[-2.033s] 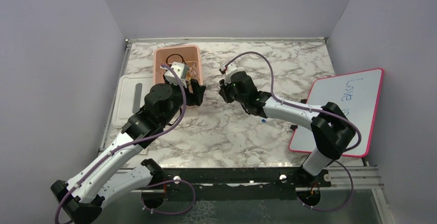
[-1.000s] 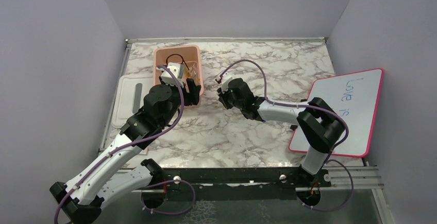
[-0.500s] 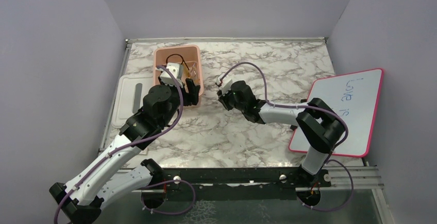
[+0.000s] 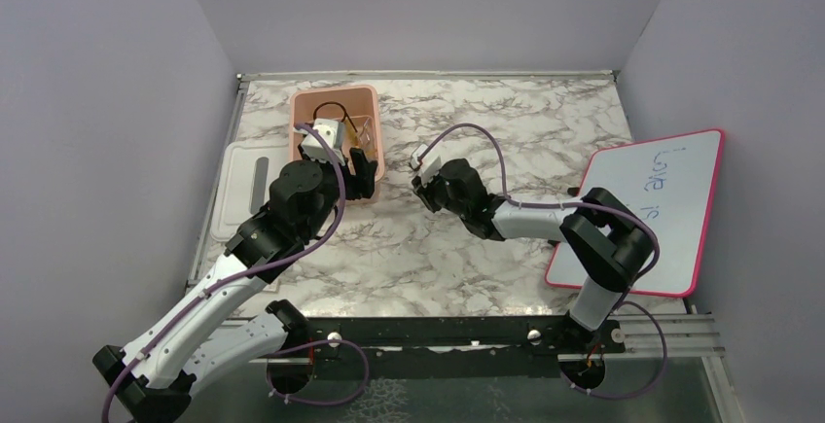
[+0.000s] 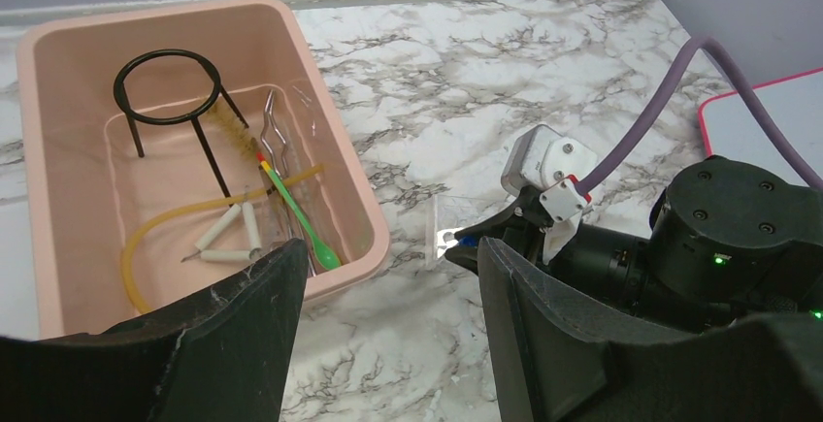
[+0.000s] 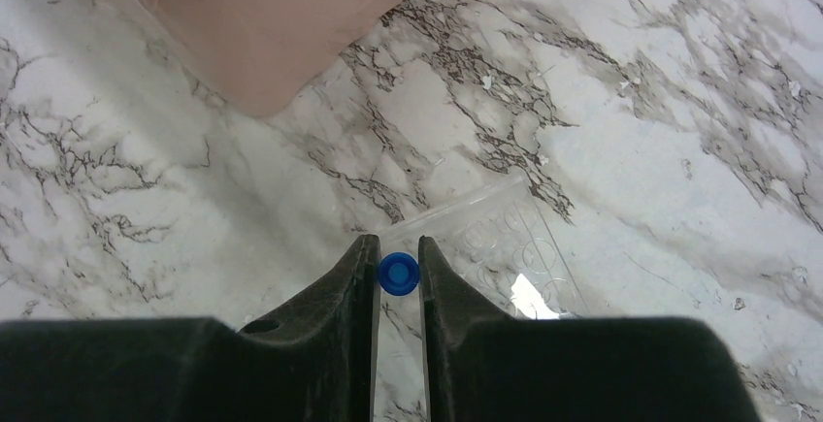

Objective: Organize the chemistry lab equipment

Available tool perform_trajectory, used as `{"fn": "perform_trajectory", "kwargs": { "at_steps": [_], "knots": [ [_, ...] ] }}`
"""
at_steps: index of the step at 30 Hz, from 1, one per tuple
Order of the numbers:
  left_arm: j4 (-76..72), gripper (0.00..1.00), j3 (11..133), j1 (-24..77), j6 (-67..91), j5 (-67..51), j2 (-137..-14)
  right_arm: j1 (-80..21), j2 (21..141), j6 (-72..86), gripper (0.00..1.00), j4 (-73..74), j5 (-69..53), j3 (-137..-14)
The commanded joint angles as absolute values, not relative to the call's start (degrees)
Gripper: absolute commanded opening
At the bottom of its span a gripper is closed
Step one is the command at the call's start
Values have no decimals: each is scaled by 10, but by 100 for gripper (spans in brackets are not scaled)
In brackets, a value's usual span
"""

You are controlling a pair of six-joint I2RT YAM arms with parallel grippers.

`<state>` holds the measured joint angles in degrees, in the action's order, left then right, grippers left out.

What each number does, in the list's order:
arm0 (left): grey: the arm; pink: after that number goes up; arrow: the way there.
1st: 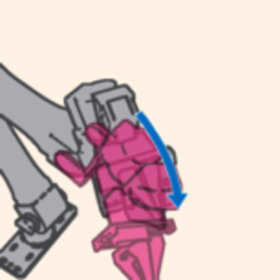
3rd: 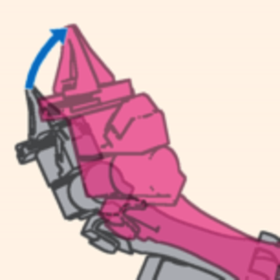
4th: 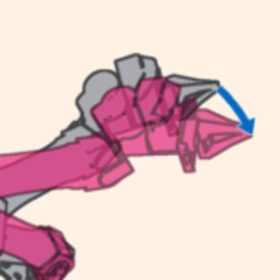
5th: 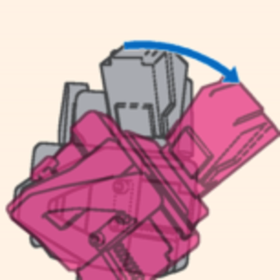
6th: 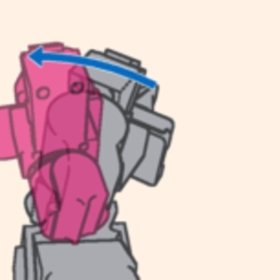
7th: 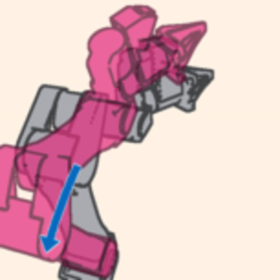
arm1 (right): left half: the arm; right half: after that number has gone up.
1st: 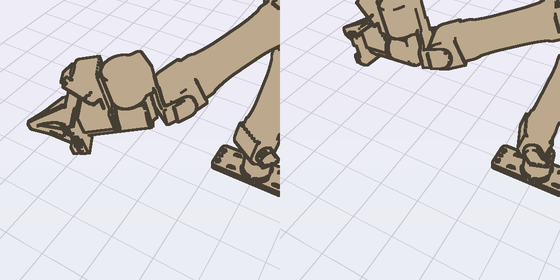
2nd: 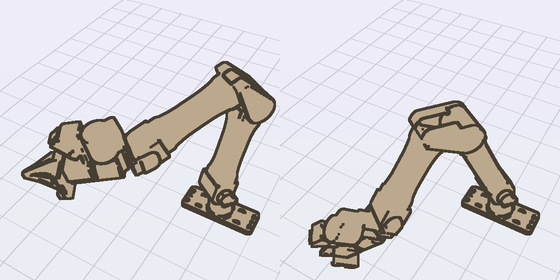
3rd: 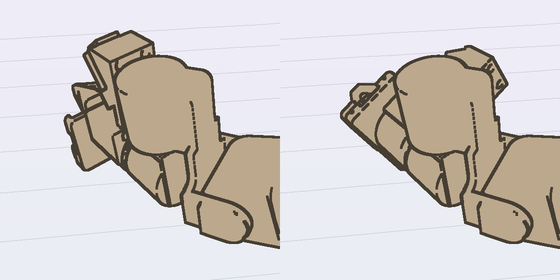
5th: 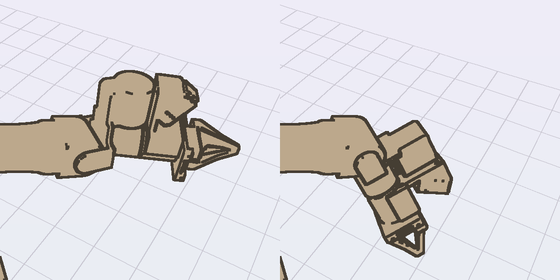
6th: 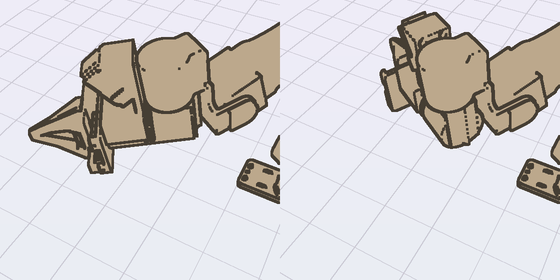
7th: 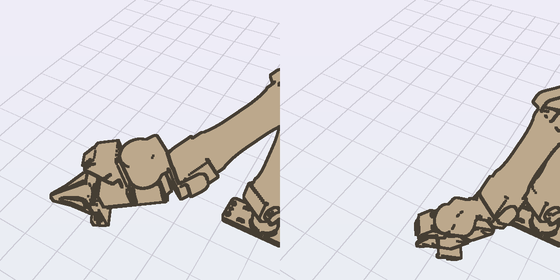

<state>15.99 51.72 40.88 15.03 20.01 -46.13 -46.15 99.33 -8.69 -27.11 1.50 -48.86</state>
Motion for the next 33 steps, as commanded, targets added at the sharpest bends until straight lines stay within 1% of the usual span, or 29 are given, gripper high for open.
{"fn": "perform_trajectory", "kwargs": {
  "at_steps": [1,5,13,16,22,25,29,33],
  "knots": [
    [156,67,516,405,152,210,-454,-465,992,-99,23,-274,21,-481],
    [156,67,516,404,152,209,-455,-465,997,-90,24,-274,57,-486],
    [157,67,516,404,152,209,-455,-464,1031,-45,22,-252,246,-529],
    [157,67,516,403,152,208,-456,-463,1047,-28,23,-239,277,-543],
    [159,67,517,403,152,208,-456,-455,1056,-2,25,-227,283,-554],
    [159,67,517,403,152,207,-456,-454,1055,19,27,-219,262,-558],
    [159,67,517,402,151,207,-455,-448,1048,37,27,-188,206,-568],
    [160,67,517,401,151,207,-456,-441,1051,52,26,-147,187,-588]
  ]
}}
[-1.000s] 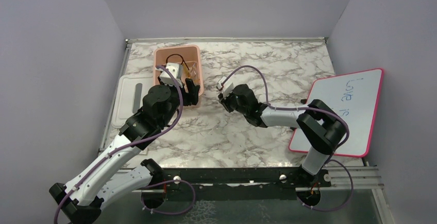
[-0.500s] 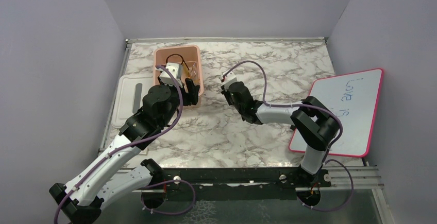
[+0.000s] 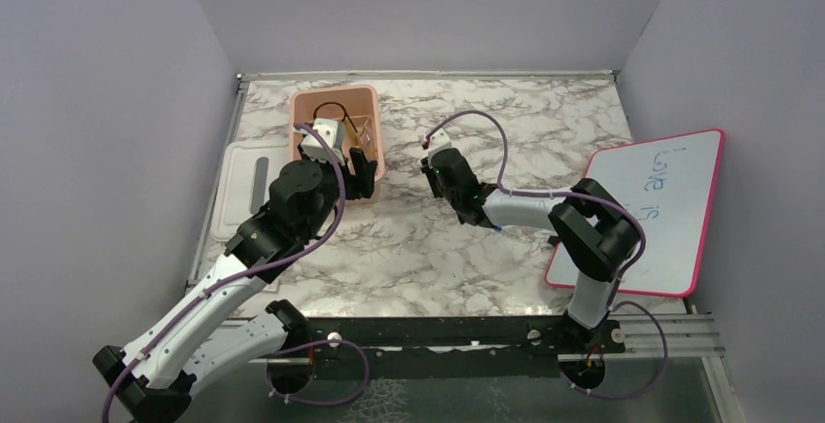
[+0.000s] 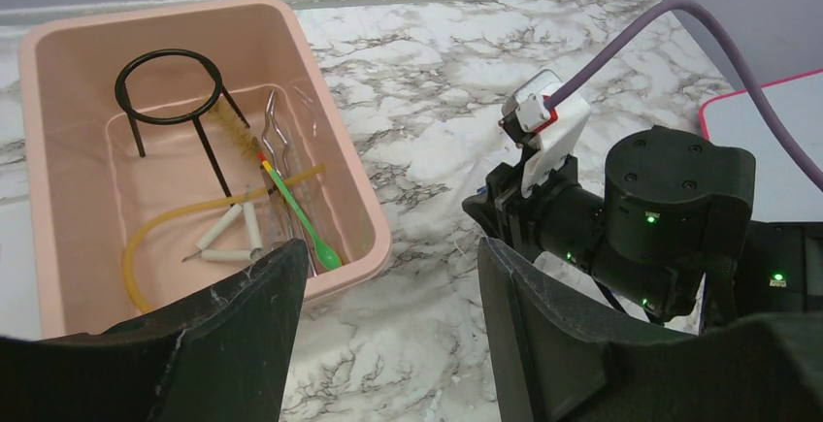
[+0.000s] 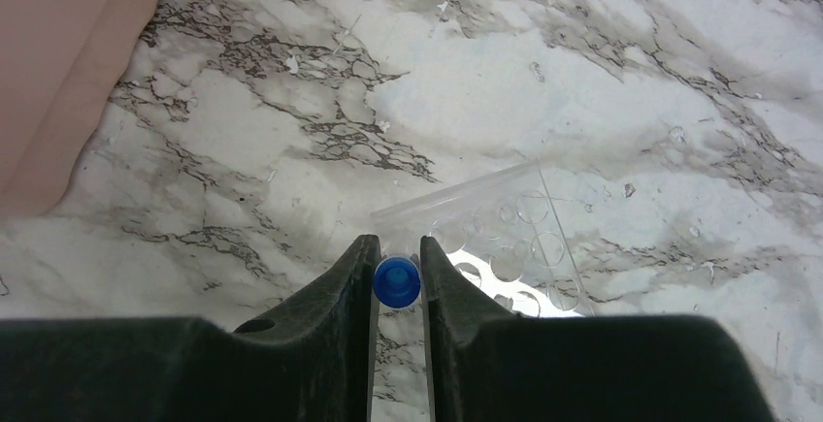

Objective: Organize the chemistry lab equipment

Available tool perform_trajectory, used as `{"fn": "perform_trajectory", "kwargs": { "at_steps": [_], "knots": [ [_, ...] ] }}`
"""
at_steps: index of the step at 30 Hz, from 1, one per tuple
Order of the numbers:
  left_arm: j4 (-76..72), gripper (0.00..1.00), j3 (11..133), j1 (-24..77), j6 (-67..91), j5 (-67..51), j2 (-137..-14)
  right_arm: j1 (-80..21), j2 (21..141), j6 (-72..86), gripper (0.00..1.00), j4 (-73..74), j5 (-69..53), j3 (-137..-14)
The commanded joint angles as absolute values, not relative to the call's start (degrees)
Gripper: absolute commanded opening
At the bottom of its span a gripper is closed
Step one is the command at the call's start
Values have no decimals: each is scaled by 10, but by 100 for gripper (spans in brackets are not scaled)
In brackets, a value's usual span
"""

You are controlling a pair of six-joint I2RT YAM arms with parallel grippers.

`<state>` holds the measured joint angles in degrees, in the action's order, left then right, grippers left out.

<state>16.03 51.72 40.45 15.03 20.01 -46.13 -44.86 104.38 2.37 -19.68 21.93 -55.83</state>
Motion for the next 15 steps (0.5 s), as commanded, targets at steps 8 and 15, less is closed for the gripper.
{"fn": "perform_trajectory", "kwargs": {
  "at_steps": [8,15],
  "knots": [
    [160,67,517,399,153,203,-457,-418,1070,77,19,-4,158,-674],
    [160,67,517,398,153,201,-460,-401,1102,100,19,86,111,-733]
  ]
}}
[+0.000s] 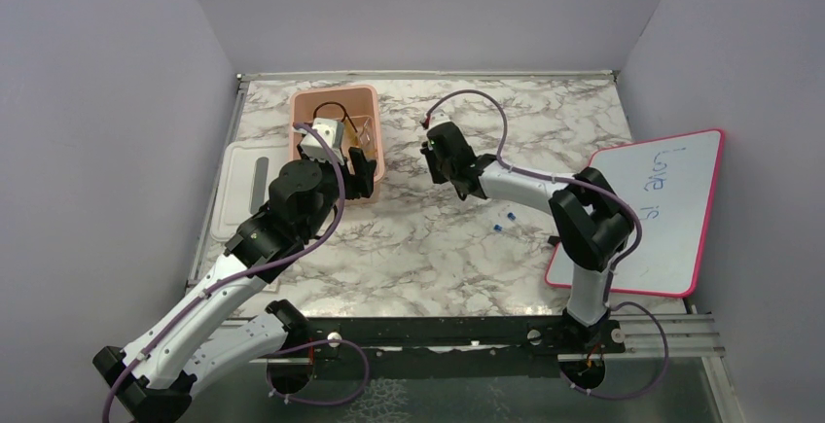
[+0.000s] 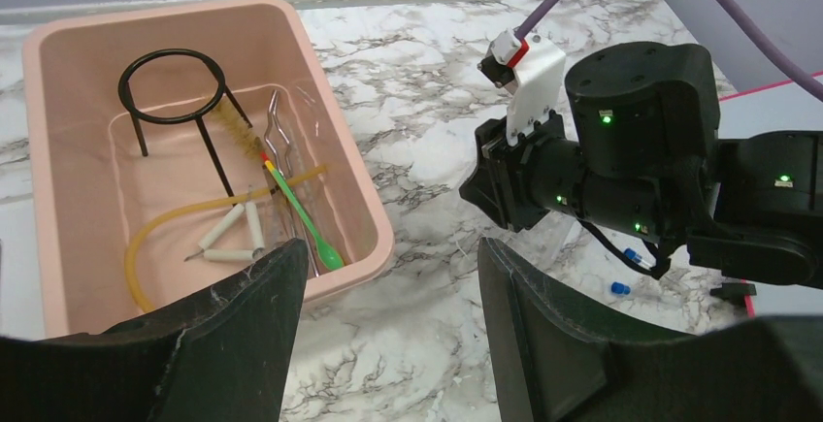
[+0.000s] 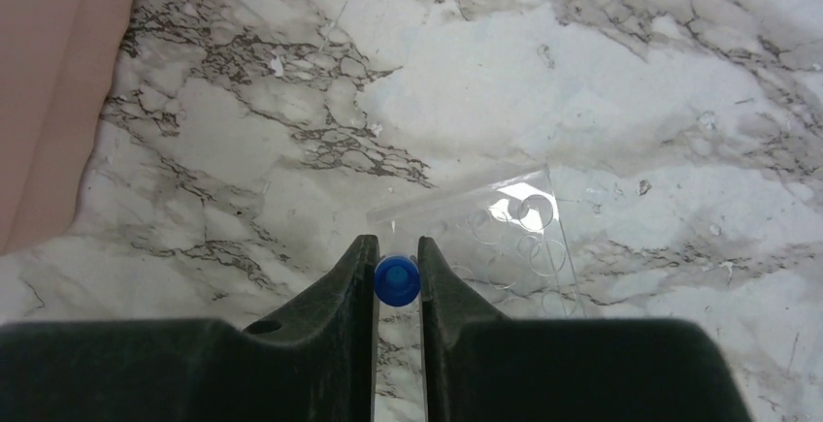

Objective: Organize the chemistry lab equipment

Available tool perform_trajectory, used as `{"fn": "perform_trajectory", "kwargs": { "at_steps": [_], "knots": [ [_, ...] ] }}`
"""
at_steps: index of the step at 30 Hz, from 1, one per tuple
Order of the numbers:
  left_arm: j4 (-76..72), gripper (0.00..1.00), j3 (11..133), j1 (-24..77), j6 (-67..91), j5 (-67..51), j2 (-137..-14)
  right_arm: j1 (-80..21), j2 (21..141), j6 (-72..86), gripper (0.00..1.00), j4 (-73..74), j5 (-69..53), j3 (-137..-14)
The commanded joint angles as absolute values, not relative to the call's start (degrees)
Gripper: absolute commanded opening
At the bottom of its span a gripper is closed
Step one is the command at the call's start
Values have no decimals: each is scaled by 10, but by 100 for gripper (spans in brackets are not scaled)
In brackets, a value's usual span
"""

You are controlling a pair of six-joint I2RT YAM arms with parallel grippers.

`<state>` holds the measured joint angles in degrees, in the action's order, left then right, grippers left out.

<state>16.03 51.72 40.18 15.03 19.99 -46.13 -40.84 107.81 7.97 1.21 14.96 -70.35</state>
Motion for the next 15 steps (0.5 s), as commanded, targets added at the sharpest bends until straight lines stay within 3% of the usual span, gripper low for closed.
{"fn": "perform_trajectory", "kwargs": {
  "at_steps": [1,10,13,15],
  "knots": [
    [160,67,517,398,153,201,-460,-399,1106,102,18,96,107,-740],
    [160,67,517,397,154,200,-460,-398,1134,104,20,115,111,-765],
    [160,67,517,396,154,200,-461,-397,1127,113,30,114,115,-762],
    [160,67,517,396,154,200,-461,-397,1113,123,43,111,117,-755]
  ]
}}
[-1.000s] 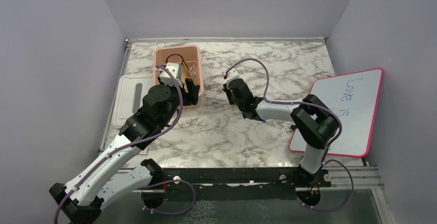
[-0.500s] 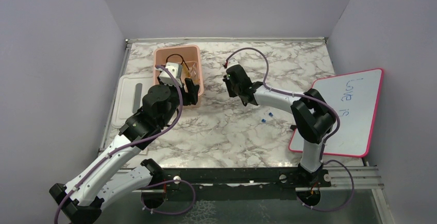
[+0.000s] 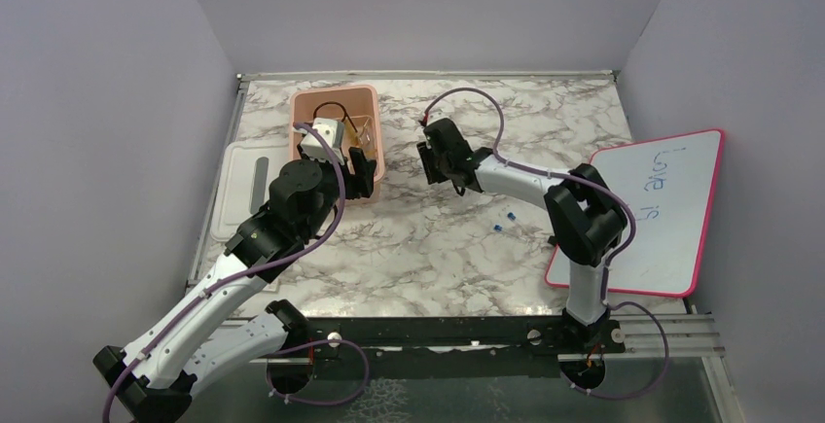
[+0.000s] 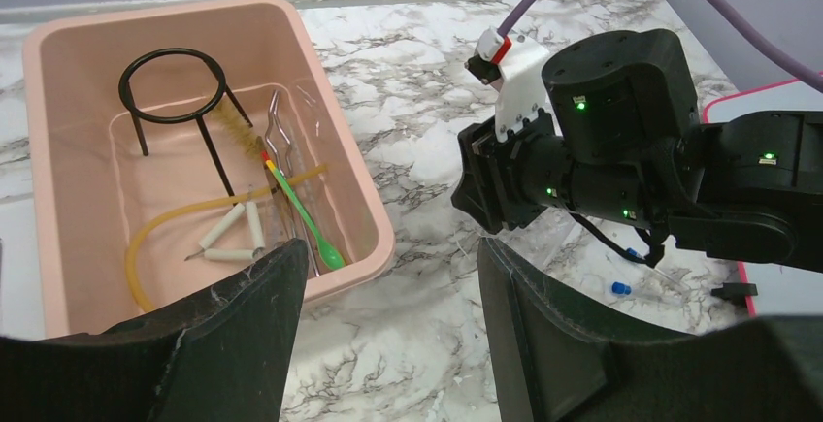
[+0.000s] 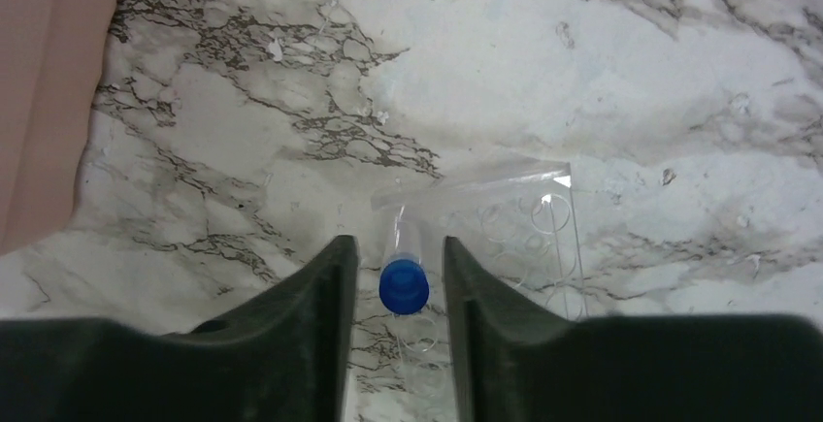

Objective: Organize the chemistry lab equipment

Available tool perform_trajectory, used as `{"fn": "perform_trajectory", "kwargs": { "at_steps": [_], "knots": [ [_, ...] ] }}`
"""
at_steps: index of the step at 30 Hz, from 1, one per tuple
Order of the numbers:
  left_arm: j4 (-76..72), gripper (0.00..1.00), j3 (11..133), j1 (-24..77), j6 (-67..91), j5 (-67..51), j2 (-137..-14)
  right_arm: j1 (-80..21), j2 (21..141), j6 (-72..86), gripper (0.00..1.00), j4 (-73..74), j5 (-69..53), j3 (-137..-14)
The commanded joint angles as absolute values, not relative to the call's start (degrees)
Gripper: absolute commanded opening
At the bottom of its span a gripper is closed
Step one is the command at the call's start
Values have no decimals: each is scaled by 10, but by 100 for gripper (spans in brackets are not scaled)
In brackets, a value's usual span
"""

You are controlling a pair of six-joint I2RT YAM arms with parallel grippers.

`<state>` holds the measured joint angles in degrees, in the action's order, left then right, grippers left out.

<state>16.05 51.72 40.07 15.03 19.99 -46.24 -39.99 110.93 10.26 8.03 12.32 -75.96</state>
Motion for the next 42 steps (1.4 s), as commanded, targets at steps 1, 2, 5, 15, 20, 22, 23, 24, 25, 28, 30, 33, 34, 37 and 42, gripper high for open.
{"fn": "perform_trajectory", "kwargs": {
  "at_steps": [1,2,5,15,20,22,23,24,25,28,30,33,34,37,42],
  "knots": [
    [160,67,517,396,154,200,-462,-397,1104,126,48,110,118,-752],
    [159,67,517,396,155,200,-462,-398,1094,128,52,108,117,-749],
    [160,67,518,395,155,200,-464,-398,1059,134,59,110,112,-743],
    [160,81,521,391,151,175,-471,-398,892,209,62,190,184,-665],
    [141,99,514,387,151,113,-472,-398,825,316,58,311,263,-597],
    [134,99,514,386,150,80,-472,-397,812,347,58,343,278,-570],
    [130,99,512,387,150,64,-472,-398,807,364,58,358,288,-558],
    [125,99,511,386,149,46,-472,-396,803,373,61,366,292,-544],
    [118,99,509,386,147,25,-472,-394,798,371,66,365,284,-531],
    [93,99,502,386,147,-46,-472,-370,784,351,75,335,245,-488],
    [77,98,499,386,151,-83,-475,-357,781,325,76,307,224,-466],
    [67,97,496,385,154,-115,-481,-345,789,303,74,286,219,-450],
    [66,97,496,386,154,-119,-483,-342,792,294,72,276,214,-446],
    [69,96,497,386,153,-120,-491,-331,804,268,63,254,196,-441],
    [72,95,497,386,153,-113,-500,-324,812,246,57,241,176,-443]
  ]
}}
